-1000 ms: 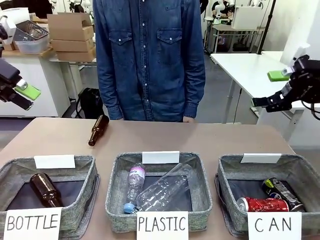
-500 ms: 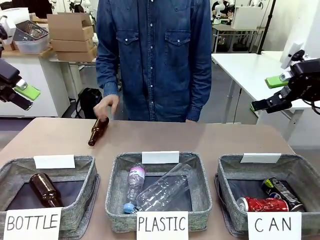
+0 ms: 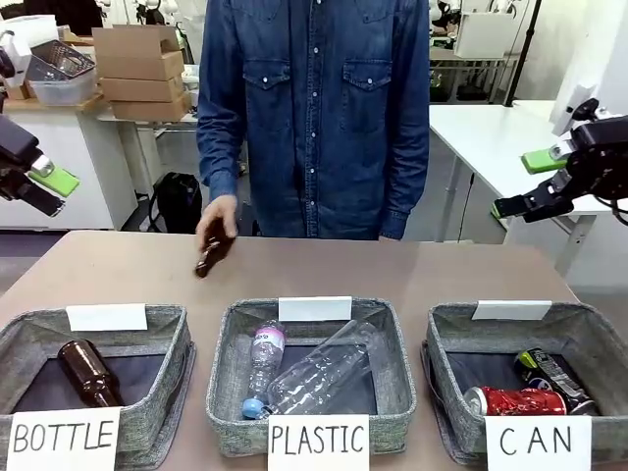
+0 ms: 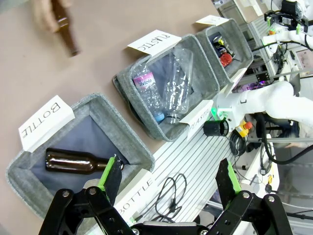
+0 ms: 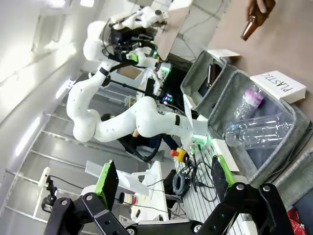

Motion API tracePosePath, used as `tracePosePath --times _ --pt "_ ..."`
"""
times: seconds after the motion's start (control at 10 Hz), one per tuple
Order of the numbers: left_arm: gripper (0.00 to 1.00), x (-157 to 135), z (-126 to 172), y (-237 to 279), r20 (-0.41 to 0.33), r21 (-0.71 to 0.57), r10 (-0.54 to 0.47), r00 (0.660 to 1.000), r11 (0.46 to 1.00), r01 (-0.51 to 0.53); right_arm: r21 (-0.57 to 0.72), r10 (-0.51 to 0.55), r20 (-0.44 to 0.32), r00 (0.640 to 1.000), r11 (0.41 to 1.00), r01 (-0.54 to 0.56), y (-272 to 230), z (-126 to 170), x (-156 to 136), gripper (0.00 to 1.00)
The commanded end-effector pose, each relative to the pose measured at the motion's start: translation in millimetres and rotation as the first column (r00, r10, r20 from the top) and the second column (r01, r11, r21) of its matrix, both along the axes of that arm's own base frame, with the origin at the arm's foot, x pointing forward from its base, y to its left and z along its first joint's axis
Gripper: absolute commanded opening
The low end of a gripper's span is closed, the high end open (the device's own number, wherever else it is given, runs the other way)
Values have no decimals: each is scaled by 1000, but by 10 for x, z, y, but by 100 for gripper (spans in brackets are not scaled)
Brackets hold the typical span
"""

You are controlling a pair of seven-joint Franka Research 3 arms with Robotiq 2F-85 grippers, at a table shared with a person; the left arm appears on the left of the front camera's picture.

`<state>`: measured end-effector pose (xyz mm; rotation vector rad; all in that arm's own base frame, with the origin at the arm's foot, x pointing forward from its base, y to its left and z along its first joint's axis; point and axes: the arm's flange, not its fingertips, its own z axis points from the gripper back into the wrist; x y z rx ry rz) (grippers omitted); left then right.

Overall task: Sort the can waste into the basket.
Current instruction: Pick up the can waste from the table and place it in the right Fabric basket.

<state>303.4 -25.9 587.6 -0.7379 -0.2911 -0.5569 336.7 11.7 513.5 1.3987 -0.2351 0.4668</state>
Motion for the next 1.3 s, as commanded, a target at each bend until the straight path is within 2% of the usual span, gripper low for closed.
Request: tracePosePath --times 0.0,1.2 --pt "100 -22 9 30 0 13 -7 1000 1000 7 0 14 20 1000 1000 -14 -34 -1 4 100" --pt "100 -22 9 30 0 13 -7 1000 1000 7 0 14 20 1000 1000 -14 -34 -1 4 100"
